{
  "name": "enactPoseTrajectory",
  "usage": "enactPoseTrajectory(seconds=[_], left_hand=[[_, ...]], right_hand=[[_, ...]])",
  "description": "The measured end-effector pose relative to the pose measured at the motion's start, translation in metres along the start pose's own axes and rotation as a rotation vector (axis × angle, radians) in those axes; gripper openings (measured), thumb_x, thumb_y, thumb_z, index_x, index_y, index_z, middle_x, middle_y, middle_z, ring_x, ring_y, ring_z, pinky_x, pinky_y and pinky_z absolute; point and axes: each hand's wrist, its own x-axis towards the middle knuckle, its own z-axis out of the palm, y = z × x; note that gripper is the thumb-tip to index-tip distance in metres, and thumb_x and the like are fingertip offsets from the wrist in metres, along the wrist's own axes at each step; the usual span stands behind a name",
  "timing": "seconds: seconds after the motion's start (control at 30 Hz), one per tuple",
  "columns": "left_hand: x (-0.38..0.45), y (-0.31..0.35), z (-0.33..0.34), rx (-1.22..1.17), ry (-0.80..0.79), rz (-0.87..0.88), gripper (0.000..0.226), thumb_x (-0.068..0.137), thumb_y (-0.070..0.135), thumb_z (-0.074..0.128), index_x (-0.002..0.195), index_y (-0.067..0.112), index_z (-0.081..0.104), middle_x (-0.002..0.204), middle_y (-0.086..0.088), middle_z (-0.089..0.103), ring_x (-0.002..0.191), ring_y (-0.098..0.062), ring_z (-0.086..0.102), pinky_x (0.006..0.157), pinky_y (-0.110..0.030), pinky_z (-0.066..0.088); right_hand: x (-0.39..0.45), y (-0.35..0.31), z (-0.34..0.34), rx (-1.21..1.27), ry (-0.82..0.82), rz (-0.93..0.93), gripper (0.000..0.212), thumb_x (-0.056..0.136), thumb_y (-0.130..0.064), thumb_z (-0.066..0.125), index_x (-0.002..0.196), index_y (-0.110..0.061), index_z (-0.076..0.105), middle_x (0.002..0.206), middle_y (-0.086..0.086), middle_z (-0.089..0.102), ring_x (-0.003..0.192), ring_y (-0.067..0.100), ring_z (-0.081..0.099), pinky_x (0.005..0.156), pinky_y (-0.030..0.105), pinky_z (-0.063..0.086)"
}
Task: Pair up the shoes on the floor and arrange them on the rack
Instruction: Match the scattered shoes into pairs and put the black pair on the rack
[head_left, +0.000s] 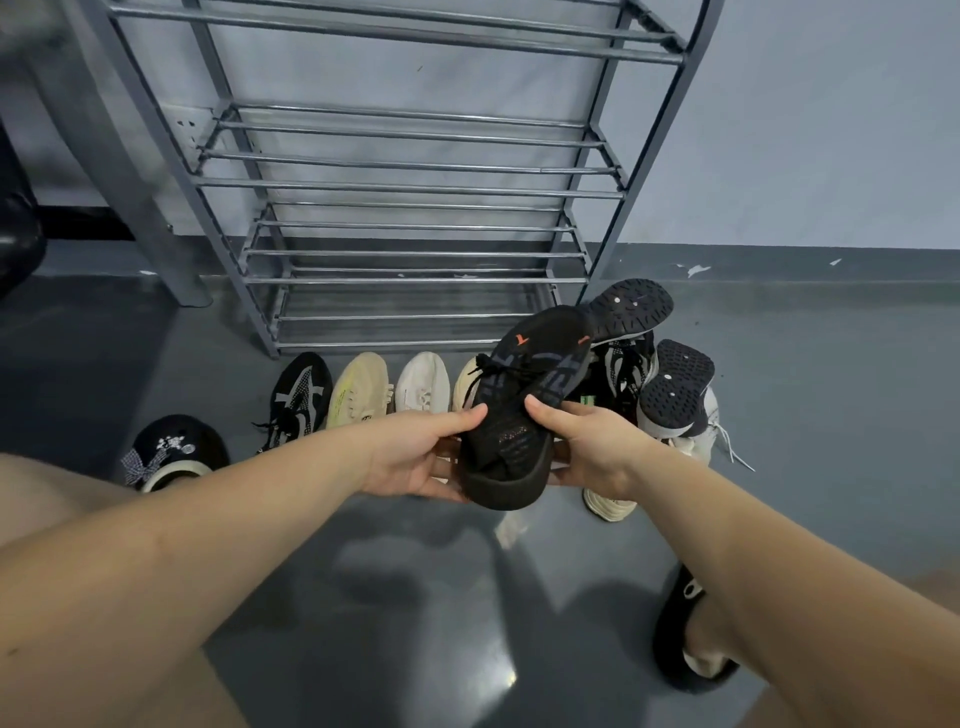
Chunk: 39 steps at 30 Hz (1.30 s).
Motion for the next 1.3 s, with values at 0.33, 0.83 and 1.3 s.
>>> enactPoseTrajectory(seconds=[0.33, 0.83, 1.3], left_hand=[[-0.028, -0.039, -0.02, 0.097, 0.056, -0.07, 0.034, 0.092, 0.032, 0.054, 0.12, 0.013, 0.06, 0.119, -0.008, 0.066, 0.095, -0.02, 0.068, 0.081, -0.028, 0.057], [-0.016, -0.106, -0.055, -0.126, 0.287, -0.099, 0.032, 0.094, 0.02, 0.055, 0.123, 0.007, 0.056, 0.102, -0.005, 0.066, 0.082, -0.02, 0.065, 0.061, -0.025, 0.058], [-0.025, -0.174, -0.106, -0.258, 0.441, -0.416, 0.04, 0.092, 0.005, 0.054, 0.13, -0.003, 0.047, 0.128, -0.016, 0.054, 0.119, -0.034, 0.053, 0.092, -0.043, 0.049]], right_hand=[[-0.002, 0.032, 0.022, -0.155, -0.1, 0.143, 0.028, 0.093, -0.031, 0.058, 0.116, -0.017, 0.057, 0.104, 0.003, 0.067, 0.092, 0.021, 0.064, 0.074, 0.034, 0.056], [0.029, 0.077, 0.07, -0.414, -0.015, 0.211, 0.057, 0.09, -0.034, 0.062, 0.139, -0.013, 0.043, 0.119, 0.004, 0.059, 0.098, 0.021, 0.059, 0.087, 0.04, 0.052], [0.041, 0.168, 0.136, -0.355, 0.041, 0.291, 0.043, 0.09, -0.009, 0.062, 0.13, -0.007, 0.048, 0.13, 0.015, 0.055, 0.12, 0.028, 0.054, 0.074, 0.036, 0.053]])
